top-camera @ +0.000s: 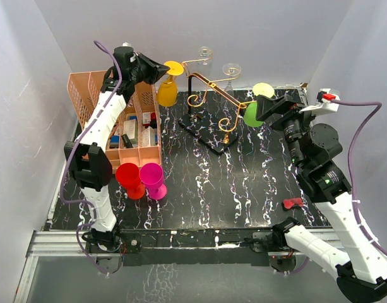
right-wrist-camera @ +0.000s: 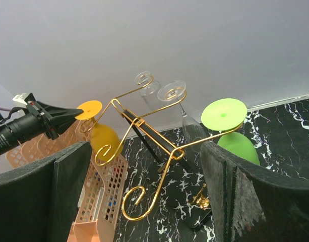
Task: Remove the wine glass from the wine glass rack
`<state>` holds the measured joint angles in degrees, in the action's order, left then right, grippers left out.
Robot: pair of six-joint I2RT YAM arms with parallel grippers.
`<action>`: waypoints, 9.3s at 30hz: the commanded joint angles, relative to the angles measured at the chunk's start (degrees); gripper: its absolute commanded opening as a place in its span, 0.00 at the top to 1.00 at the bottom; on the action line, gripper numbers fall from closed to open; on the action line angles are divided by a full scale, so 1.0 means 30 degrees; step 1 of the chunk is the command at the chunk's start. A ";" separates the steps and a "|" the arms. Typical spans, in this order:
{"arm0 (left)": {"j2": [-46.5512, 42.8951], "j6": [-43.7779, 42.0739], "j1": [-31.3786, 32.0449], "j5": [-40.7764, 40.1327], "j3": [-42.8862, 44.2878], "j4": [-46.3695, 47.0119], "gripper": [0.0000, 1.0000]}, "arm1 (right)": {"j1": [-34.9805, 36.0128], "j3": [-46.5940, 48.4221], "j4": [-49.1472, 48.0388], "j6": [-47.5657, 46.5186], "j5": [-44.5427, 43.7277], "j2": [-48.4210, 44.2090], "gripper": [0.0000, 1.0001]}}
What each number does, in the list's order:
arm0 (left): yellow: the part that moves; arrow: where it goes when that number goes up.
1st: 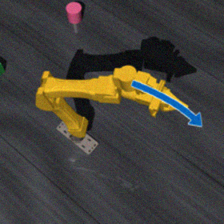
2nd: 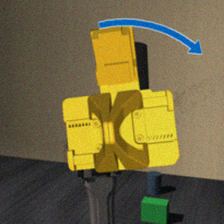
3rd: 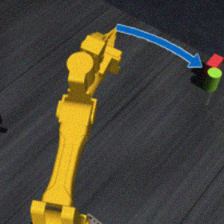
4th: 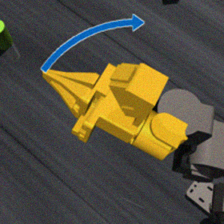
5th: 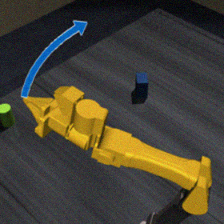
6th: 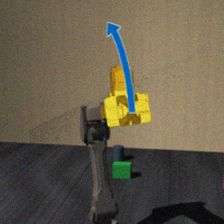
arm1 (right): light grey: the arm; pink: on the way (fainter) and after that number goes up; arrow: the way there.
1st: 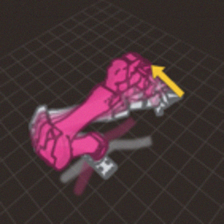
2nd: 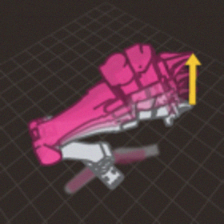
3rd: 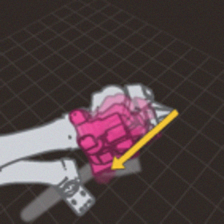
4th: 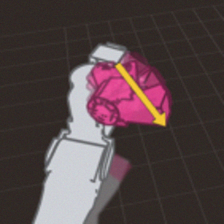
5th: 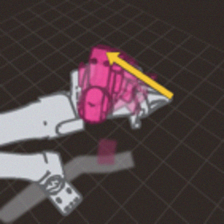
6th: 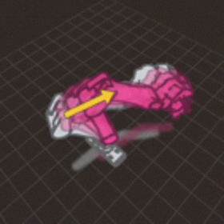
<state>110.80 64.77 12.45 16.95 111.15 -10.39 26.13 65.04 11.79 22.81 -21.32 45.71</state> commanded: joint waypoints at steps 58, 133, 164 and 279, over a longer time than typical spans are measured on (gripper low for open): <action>-1.2818 1.3531 -0.2960 0.8802 -1.5194 2.5353 1.00 | -0.0017 0.0191 -0.4441 0.4341 1.2223 0.1843 0.02; -2.0551 -1.6091 -0.1451 -0.7495 -1.1757 0.0498 0.03 | 0.0522 0.3838 0.5212 -0.3570 1.9392 0.3344 0.92; -2.5695 -1.9958 0.0653 -1.6391 -2.1220 0.6716 0.03 | 1.3857 1.1786 1.7660 -0.5775 0.5572 1.4959 0.92; -2.4937 -2.0148 0.3114 -1.6995 -2.2520 0.7508 0.03 | -1.2284 0.7189 0.1606 0.1444 1.9418 1.4738 0.28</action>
<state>36.53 4.69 21.41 -34.41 44.01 10.31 -10.68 85.54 22.00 27.33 31.97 89.03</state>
